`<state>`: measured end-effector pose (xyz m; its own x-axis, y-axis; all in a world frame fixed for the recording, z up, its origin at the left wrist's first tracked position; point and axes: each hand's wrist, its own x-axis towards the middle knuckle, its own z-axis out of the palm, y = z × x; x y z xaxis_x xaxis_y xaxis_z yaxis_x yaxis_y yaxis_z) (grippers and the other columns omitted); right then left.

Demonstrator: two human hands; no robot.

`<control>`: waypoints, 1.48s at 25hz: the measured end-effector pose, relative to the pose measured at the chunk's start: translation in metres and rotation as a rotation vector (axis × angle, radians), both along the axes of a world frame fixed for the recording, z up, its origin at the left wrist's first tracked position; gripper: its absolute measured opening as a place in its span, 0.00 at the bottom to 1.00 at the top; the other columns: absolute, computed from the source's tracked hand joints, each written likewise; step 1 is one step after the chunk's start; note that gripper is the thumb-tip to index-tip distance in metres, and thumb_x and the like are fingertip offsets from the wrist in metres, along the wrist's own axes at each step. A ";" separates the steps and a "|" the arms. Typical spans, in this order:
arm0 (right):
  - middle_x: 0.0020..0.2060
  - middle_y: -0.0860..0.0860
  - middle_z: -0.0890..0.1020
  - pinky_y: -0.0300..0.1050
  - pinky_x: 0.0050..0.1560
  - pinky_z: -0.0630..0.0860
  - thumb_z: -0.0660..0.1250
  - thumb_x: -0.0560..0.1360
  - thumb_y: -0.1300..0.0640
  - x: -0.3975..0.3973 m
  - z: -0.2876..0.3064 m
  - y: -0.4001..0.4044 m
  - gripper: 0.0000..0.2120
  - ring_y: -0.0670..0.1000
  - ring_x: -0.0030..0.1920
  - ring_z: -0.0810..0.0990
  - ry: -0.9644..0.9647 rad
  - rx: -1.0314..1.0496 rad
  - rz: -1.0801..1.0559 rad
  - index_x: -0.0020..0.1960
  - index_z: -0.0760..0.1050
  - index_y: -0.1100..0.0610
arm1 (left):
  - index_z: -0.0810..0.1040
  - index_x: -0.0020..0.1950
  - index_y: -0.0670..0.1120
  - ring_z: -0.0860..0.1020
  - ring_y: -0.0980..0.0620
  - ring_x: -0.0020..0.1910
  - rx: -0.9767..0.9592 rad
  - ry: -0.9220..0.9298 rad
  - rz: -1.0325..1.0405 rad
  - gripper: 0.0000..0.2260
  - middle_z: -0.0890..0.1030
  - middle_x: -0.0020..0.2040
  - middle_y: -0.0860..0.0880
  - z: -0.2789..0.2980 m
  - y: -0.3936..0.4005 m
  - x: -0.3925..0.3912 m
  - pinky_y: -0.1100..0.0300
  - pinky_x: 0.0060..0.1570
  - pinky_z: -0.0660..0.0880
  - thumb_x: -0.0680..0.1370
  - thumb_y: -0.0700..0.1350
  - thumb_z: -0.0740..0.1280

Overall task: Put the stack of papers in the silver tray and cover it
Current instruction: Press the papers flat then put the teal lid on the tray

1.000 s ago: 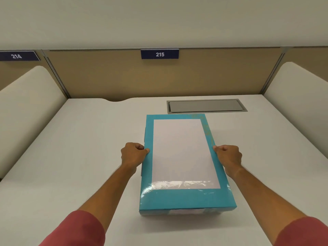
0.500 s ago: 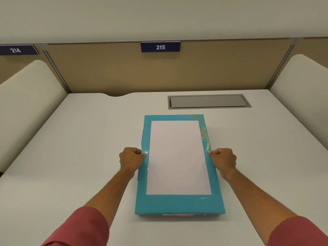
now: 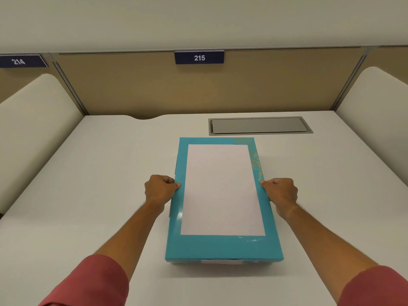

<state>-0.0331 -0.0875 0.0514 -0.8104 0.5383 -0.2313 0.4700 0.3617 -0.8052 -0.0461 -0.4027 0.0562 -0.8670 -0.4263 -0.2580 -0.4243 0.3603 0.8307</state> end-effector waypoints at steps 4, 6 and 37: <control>0.32 0.51 0.82 0.37 0.28 0.70 0.74 0.71 0.49 -0.005 0.008 0.001 0.14 0.50 0.29 0.77 0.021 0.005 -0.008 0.34 0.80 0.59 | 0.83 0.40 0.46 0.82 0.43 0.44 0.011 0.015 0.006 0.05 0.83 0.44 0.46 0.008 -0.002 -0.007 0.47 0.51 0.81 0.69 0.44 0.77; 0.28 0.49 0.79 0.37 0.27 0.67 0.73 0.71 0.49 -0.011 0.016 0.000 0.15 0.48 0.27 0.75 0.034 0.023 -0.013 0.31 0.78 0.58 | 0.82 0.39 0.46 0.82 0.44 0.42 0.006 0.004 0.013 0.05 0.83 0.44 0.46 0.012 -0.002 -0.011 0.47 0.51 0.82 0.70 0.45 0.77; 0.49 0.63 0.84 0.57 0.47 0.84 0.78 0.68 0.62 -0.024 -0.003 0.011 0.15 0.60 0.43 0.86 -0.170 -0.193 0.080 0.49 0.79 0.69 | 0.80 0.39 0.40 0.83 0.48 0.30 0.065 -0.266 0.008 0.08 0.83 0.37 0.43 -0.007 -0.010 -0.028 0.58 0.28 0.80 0.68 0.39 0.78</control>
<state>-0.0572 -0.0765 0.0482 -0.7890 0.4072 -0.4601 0.5808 0.2502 -0.7746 -0.0736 -0.4124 0.0487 -0.7616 -0.4084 -0.5031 -0.6335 0.3058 0.7108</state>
